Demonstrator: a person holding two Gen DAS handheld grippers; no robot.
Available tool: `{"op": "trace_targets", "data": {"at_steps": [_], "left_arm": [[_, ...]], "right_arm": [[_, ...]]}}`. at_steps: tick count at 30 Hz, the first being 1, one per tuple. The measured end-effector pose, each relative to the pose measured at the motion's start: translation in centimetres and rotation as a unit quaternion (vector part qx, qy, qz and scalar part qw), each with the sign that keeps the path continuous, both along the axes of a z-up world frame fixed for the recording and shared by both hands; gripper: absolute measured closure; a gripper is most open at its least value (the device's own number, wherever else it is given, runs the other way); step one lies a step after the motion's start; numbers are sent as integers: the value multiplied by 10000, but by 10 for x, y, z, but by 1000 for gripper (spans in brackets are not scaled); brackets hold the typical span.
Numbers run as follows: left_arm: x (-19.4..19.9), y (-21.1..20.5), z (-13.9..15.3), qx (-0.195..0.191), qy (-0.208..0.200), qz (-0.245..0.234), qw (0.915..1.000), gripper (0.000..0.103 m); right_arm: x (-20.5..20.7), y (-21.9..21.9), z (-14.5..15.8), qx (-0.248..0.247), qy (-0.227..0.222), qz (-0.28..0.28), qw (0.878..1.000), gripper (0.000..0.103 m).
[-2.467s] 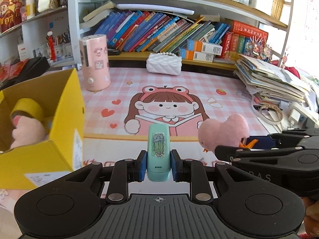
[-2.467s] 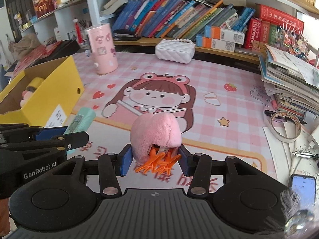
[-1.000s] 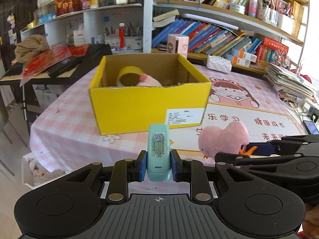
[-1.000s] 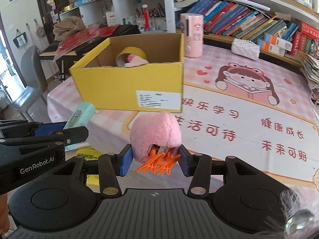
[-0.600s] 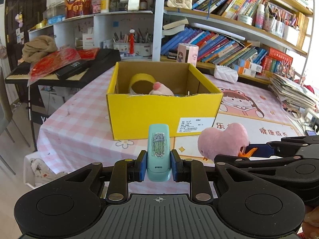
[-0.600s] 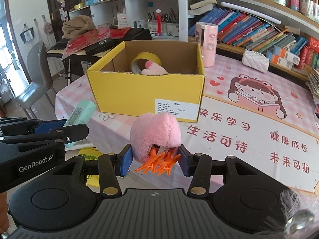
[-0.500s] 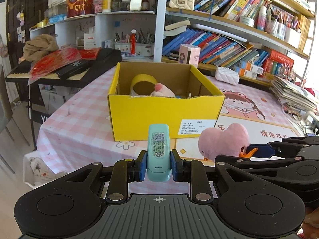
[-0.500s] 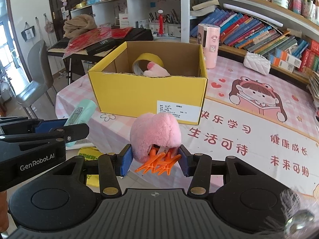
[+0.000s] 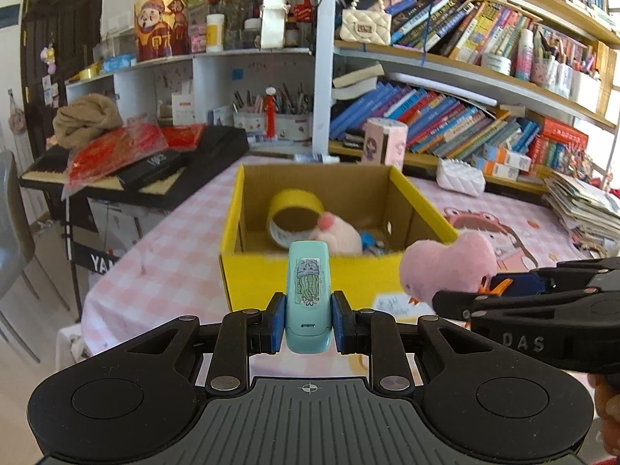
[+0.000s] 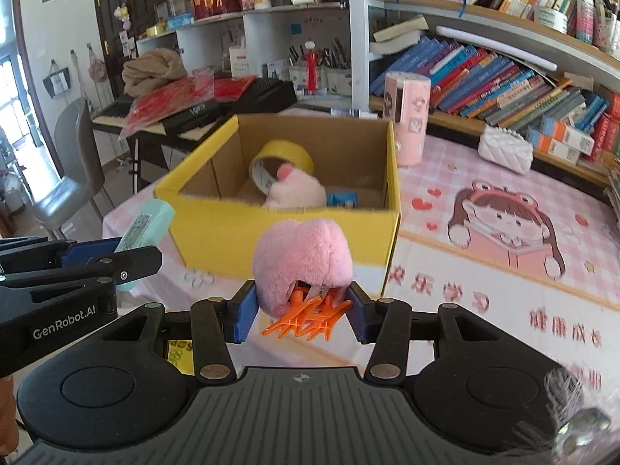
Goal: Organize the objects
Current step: 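Carry the stapler with the left gripper while the right gripper carries the heart to the box, then lower the stapler into the box and open the left gripper while the right releases the heart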
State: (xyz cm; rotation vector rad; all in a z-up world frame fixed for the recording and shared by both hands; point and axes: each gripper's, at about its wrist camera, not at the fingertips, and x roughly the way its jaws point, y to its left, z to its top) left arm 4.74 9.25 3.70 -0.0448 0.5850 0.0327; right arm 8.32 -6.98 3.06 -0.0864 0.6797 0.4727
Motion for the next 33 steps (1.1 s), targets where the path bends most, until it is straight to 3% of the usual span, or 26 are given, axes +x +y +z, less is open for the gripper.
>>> {"op": "trace_targets", "data": {"at_steps": [12, 21, 33], "left_arm": [[79, -1, 1, 154, 13, 320, 9994, 80], [133, -7, -26, 323, 636, 368, 9968, 80], [157, -8, -49, 433, 1188, 460, 9909, 80]], "right_arm": [[88, 5, 22, 63, -432, 272, 9987, 58], [140, 30, -4, -457, -393, 891, 9942, 58], [164, 37, -33, -817, -75, 1310, 9880, 57]]}}
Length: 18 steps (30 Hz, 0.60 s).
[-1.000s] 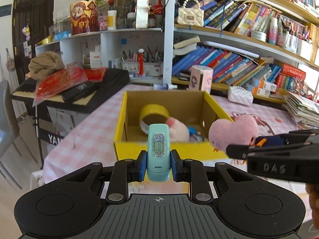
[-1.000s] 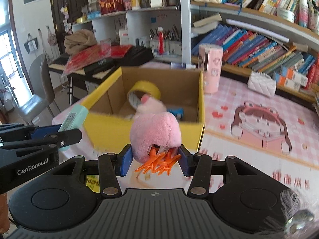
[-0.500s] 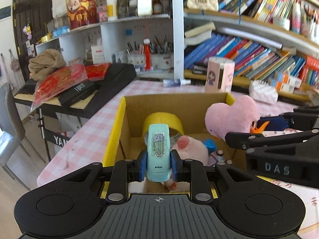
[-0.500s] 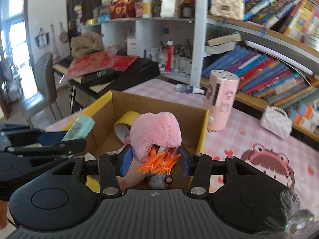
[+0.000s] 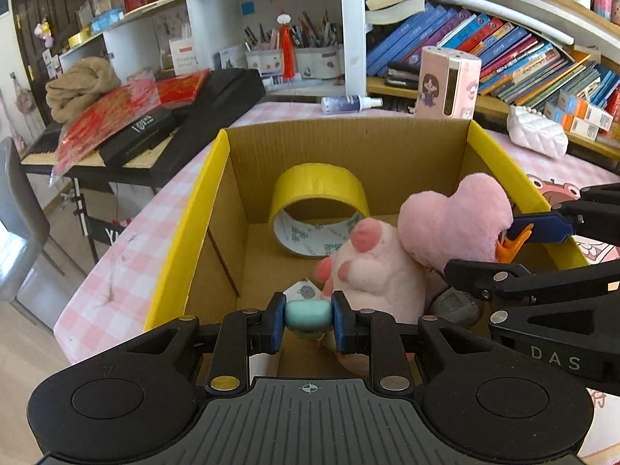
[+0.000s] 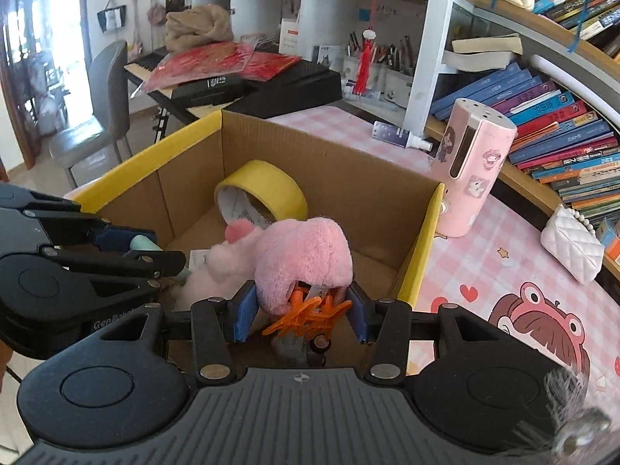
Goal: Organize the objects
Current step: 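Lower the stapler into the box and open the left gripper while the right releases the heart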
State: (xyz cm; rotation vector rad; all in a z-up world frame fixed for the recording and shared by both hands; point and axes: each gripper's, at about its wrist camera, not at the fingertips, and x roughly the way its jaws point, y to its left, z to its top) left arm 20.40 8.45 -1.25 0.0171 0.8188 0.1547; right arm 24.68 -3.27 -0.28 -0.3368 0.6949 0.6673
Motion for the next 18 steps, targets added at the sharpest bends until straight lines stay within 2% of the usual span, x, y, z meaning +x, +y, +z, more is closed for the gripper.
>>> {"op": "trace_targets", "data": {"at_steps": [5, 11, 18], "left_arm": [[3, -1, -4, -2, 76, 25, 10000, 80], [-2, -2, 0, -9, -70, 71, 10000, 77], [-16, -1, 15, 25, -461, 242, 9986, 60]], "right_arm": [[5, 1, -3, -67, -12, 98, 9999, 57], [2, 5, -6, -259, -76, 265, 9993, 58], [2, 5, -6, -236, 3, 195, 9995, 58]]}}
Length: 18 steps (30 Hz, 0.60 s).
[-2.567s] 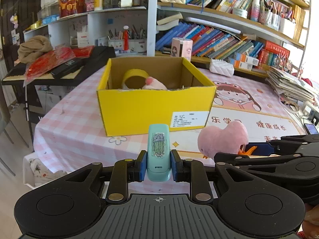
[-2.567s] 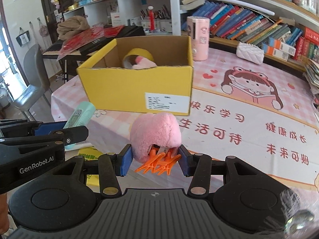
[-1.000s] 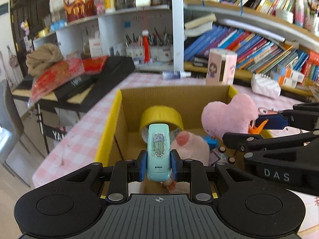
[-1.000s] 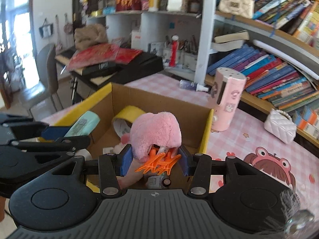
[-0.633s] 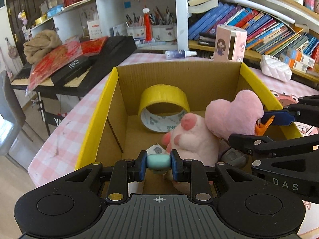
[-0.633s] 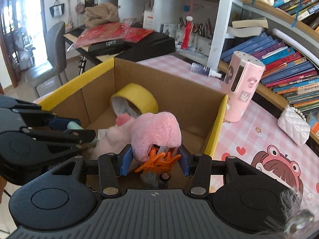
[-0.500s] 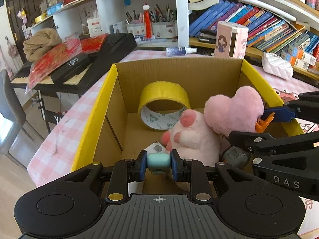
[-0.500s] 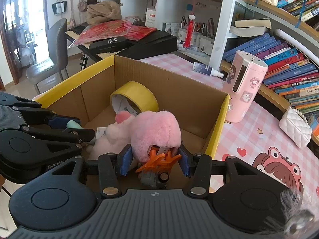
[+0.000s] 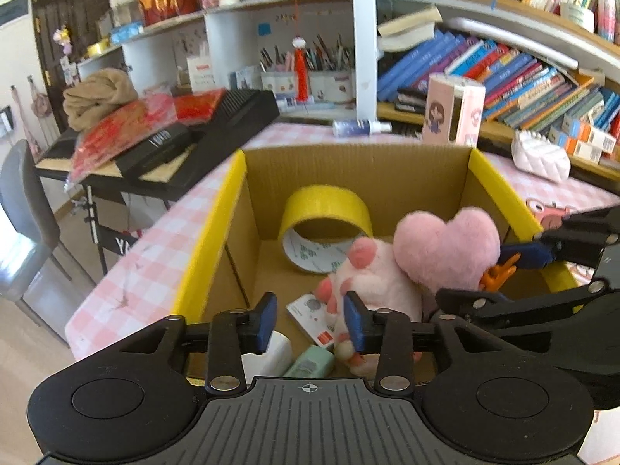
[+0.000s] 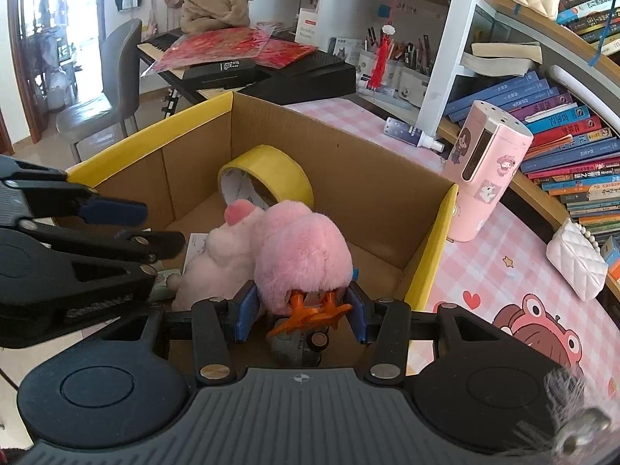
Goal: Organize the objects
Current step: 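Lower the stapler into the box and open the left gripper while the right releases the heart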
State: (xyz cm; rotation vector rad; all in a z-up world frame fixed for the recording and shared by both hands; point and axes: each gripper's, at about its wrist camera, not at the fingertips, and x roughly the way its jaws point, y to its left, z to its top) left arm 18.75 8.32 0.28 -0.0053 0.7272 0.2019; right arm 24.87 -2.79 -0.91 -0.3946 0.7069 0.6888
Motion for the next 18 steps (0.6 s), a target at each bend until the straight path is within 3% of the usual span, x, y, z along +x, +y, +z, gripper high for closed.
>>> {"op": "trace_targets", "data": {"at_steps": [9, 18], "left_arm": [[-22, 4, 19, -104, -450, 158, 9988, 36], [-50, -4, 32, -212, -758, -101, 9968, 21]], "right_arm": [[-14, -8, 8, 178, -82, -362, 9992, 54], [-51, -35, 32, 599, -449, -1083, 9913, 50]]}}
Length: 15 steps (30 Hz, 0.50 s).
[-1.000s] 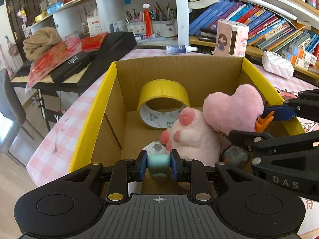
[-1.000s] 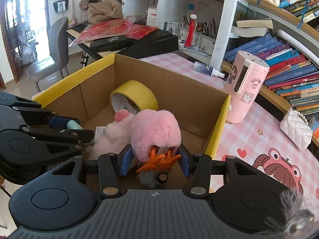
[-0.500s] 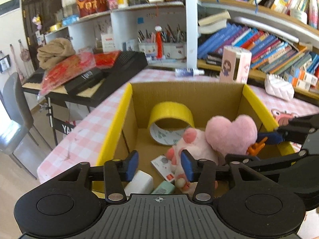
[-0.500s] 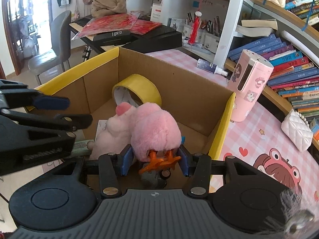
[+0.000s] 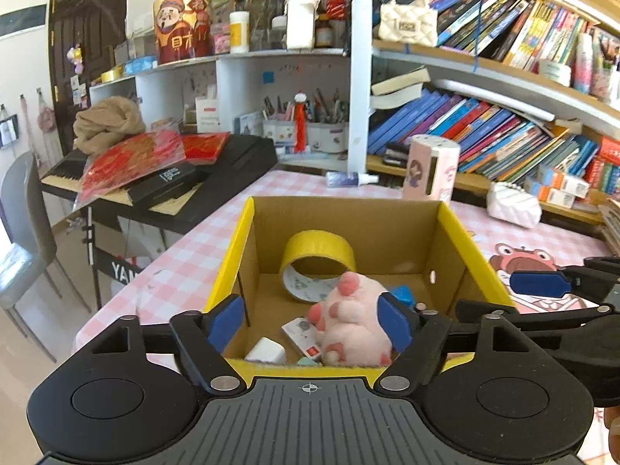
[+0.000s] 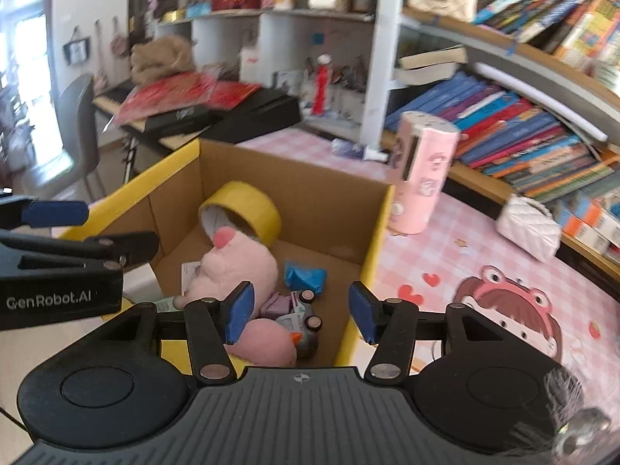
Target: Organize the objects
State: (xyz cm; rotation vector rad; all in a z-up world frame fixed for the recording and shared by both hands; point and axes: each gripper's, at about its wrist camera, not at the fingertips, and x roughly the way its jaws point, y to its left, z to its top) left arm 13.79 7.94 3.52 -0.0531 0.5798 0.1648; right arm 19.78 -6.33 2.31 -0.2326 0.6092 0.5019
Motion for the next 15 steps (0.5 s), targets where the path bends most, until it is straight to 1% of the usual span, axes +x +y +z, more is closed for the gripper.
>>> {"op": "trace_targets", "data": {"at_steps": [1, 6, 8, 10, 13, 15], "left_arm": [[-4, -1, 1, -14, -21, -28, 10000, 19], [-28, -5, 1, -6, -47, -211, 9998, 15], [-38, -5, 0, -43, -12, -243, 9997, 13], [-48, -4, -2, -85, 20, -253, 9996, 11], [-64, -4, -6, -110, 77, -263, 9996, 8], [-74, -4, -8, -104, 115, -273, 9995, 7]], "right_arm": [[-6, -3, 2, 34, -39, -92, 9999, 50], [-38, -14, 6, 214, -133, -604, 9979, 46], [-50, -16, 6, 223, -149, -833, 9962, 39], [-63, -17, 6, 202, -165, -1002, 9946, 37], [-83, -19, 4, 171, -184, -1261, 9917, 30], [-96, -21, 3, 194, -173, -1417, 9896, 27]]}}
